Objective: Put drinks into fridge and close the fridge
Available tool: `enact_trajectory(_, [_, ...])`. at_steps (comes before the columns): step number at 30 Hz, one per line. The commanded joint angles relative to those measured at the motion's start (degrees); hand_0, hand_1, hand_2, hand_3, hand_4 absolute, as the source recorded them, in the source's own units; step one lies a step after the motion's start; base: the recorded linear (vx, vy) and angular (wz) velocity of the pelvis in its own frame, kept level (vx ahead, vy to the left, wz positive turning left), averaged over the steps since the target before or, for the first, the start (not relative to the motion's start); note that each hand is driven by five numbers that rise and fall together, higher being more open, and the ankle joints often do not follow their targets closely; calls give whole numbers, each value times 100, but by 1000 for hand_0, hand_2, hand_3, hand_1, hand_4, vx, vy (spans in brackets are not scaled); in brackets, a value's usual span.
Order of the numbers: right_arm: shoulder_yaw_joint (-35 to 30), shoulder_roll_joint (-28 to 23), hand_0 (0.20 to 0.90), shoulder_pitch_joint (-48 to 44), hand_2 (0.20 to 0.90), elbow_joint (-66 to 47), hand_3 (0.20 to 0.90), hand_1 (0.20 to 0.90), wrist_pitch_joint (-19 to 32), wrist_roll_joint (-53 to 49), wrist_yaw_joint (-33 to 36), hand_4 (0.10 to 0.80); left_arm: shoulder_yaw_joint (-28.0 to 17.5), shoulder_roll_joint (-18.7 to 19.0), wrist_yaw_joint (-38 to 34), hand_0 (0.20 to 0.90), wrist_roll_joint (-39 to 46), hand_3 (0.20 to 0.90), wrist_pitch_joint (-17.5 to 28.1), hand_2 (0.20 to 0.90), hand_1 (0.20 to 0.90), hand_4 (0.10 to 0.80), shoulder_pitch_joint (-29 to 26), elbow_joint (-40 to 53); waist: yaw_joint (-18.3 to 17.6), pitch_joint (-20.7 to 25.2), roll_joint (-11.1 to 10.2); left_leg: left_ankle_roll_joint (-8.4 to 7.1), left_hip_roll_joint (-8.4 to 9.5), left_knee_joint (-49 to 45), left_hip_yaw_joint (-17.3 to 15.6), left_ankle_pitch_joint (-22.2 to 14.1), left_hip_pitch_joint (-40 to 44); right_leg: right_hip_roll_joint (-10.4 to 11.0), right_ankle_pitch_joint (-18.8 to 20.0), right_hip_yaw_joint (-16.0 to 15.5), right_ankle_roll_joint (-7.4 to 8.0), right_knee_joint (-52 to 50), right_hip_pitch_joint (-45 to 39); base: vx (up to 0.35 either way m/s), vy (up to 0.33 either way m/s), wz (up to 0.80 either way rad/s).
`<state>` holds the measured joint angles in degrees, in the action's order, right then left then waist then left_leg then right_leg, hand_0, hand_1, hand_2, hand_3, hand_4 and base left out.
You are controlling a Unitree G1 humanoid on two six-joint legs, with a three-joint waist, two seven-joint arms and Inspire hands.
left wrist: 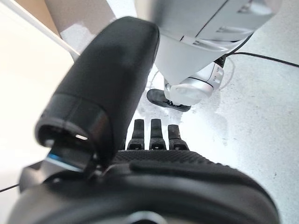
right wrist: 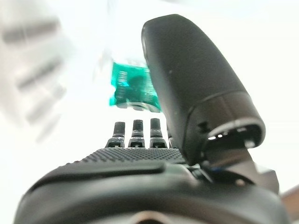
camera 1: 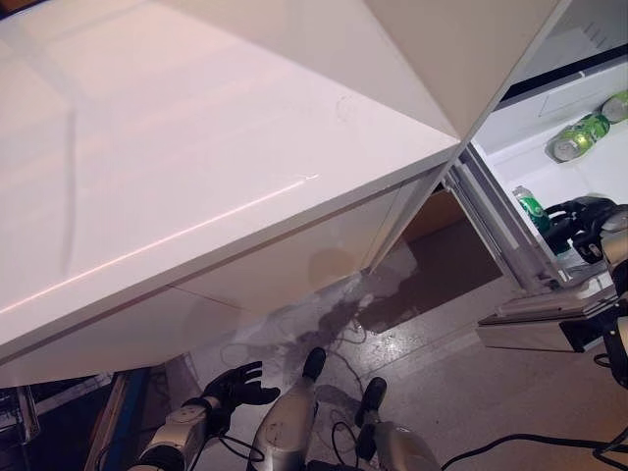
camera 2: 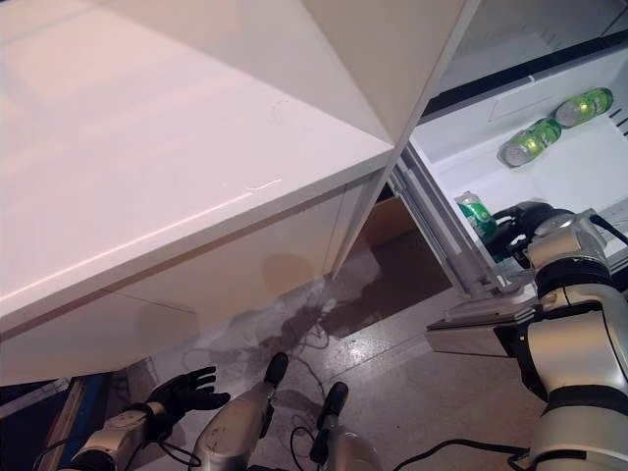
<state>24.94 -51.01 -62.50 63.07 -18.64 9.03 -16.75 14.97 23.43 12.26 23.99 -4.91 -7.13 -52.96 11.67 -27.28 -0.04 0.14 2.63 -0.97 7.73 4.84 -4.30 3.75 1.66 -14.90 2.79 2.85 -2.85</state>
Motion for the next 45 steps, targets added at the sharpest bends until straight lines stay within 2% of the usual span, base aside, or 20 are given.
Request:
enact_trajectory(1, [723, -879, 900, -658, 900, -943, 900, 900, 274, -2, 638, 800, 73, 144, -57, 900, -305, 900, 38, 900, 900, 800, 477, 44, -90, 748, -186, -33, 94, -189, -426, -539, -2, -243, -540, 199, -75, -978, 567, -19, 18, -9])
enact_trajectory(5, [586, -1152, 900, -602, 900, -1666, 900, 900, 461, -645, 931, 800, -17, 84, -126, 900, -401, 900, -75, 900, 900, 800, 567, -6, -276, 1057, -276, -36, 93, -142, -517, -613, 162, -246, -526, 358, -31, -871, 446, -17, 16, -24])
enact_trajectory(7, [319, -1353, 900, -456, 900, -2231, 900, 900, 480, -1208, 1192, 800, -74, 63, -132, 900, -486, 900, -110, 900, 900, 800, 617, -103, -413, 1245, -322, -39, 89, -154, -587, -678, 257, -241, -527, 438, -6, -838, 382, 1, 7, -26])
enact_trajectory(10, [-298, -1494, 900, -79, 900, -2800, 900, 900, 502, -2072, 1640, 800, -160, 0, -126, 900, -581, 900, -132, 900, 900, 800, 648, -284, -591, 1498, -352, -31, 90, -198, -702, -795, 381, -238, -544, 553, 26, -784, 293, 40, 11, -25])
enact_trajectory(12, [-964, -1469, 900, 443, 900, -3163, 900, 900, 586, -2844, 2081, 800, -237, -85, -97, 900, -644, 900, -119, 900, 900, 800, 677, -440, -735, 1698, -343, -25, 83, -229, -809, -887, 489, -243, -565, 637, 46, -745, 216, 93, 10, -29])
enact_trajectory(14, [-1476, -1404, 900, 928, 900, -3338, 900, 900, 654, -3183, 2250, 800, -256, -124, -74, 900, -690, 900, -117, 900, 900, 800, 702, -517, -792, 1818, -348, -19, 82, -235, -865, -945, 569, -252, -579, 684, 55, -717, 157, 106, -1, -26])
enact_trajectory(16, [-2186, -1159, 900, 1608, 900, -3538, 900, 900, 847, -3709, 2498, 800, -292, -214, -10, 900, -792, 900, -92, 900, 900, 800, 731, -634, -906, 1940, -323, -12, 70, -267, -962, -1038, 688, -243, -599, 742, 76, -687, 63, 118, -20, -32])
enact_trajectory(19, [-2881, -773, 900, 2377, 900, -3763, 900, 900, 1260, -4187, 2746, 800, -271, -280, 32, 900, -906, 900, -42, 900, 900, 800, 790, -781, -989, 2019, -300, 4, 49, -341, -1061, -1145, 803, -226, -629, 792, 85, -687, -28, 103, -46, -23])
enact_trajectory(22, [-3245, -402, 900, 2877, 900, -4009, 900, 900, 1619, -4493, 2992, 800, -260, -310, 57, 900, -992, 900, -38, 900, 900, 800, 831, -863, -1034, 2043, -283, 23, 31, -446, -1112, -1231, 853, -210, -688, 831, 71, -765, -59, 96, -44, -24])
enact_trajectory(24, [-3554, 59, 900, 3320, 900, -4231, 900, 900, 2090, -4859, 3270, 800, -238, -358, 84, 900, -1049, 900, -23, 900, 900, 800, 850, -938, -1095, 2007, -251, 58, 6, -710, -1141, -1369, 838, -172, -817, 871, 24, -999, -44, 101, -52, -24])
enact_trajectory(25, [-3593, 115, 900, 3372, 900, -4260, 900, 900, 2128, -4897, 3295, 800, -235, -357, 88, 900, -1051, 900, -20, 900, 900, 800, 850, -943, -1097, 2000, -251, 64, 2, -754, -1138, -1393, 827, -167, -840, 874, 16, -1043, -35, 96, -48, -12])
enact_trajectory(27, [-3776, 644, 900, 3811, 900, -4465, 900, 900, 2575, -5096, 3486, 800, -214, -408, 131, 900, -1050, 900, -58, 900, 900, 800, 826, -925, -1141, 1889, -203, 142, -17, -1067, -1104, -1564, 767, -102, -986, 855, -55, -1414, 59, 91, -33, -13])
enact_trajectory(32, [-3777, 1135, 900, 4101, 900, -4467, 900, 900, 2861, -5255, 3365, 800, -124, -482, 112, 900, -913, 900, -85, 900, 900, 800, 815, -816, -1129, 1674, -143, 241, -8, -1535, -1016, -1798, 623, 7, -1214, 777, -168, -1962, 206, 76, -17, -2])
enact_trajectory(40, [-3530, 1145, 900, 3890, 900, -4110, 900, 900, 2766, -5391, 2907, 800, -29, -531, -114, 900, -604, 900, -99, 900, 900, 800, 867, -466, -918, 1307, -46, 361, 94, -2400, -824, -2062, -41, 173, -1453, 615, -344, -2728, 631, -3, 24, 17])
enact_trajectory(42, [-3398, 1099, 900, 3713, 900, -3980, 900, 900, 2731, -5430, 2819, 800, -20, -508, -215, 900, -513, 900, -75, 900, 900, 800, 881, -395, -834, 1141, -10, 397, 130, -2699, -790, -2099, -334, 199, -1529, 552, -411, -3085, 886, -96, 59, 24])
enact_trajectory(45, [-3165, 1019, 900, 3299, 900, -3840, 900, 900, 2936, -5393, 2842, 800, -33, -436, -321, 900, -333, 900, -19, 900, 900, 800, 806, -319, -711, 842, 54, 449, 189, -3122, -750, -2147, -841, 256, -1677, 470, -491, -3687, 1410, -193, 55, 24])
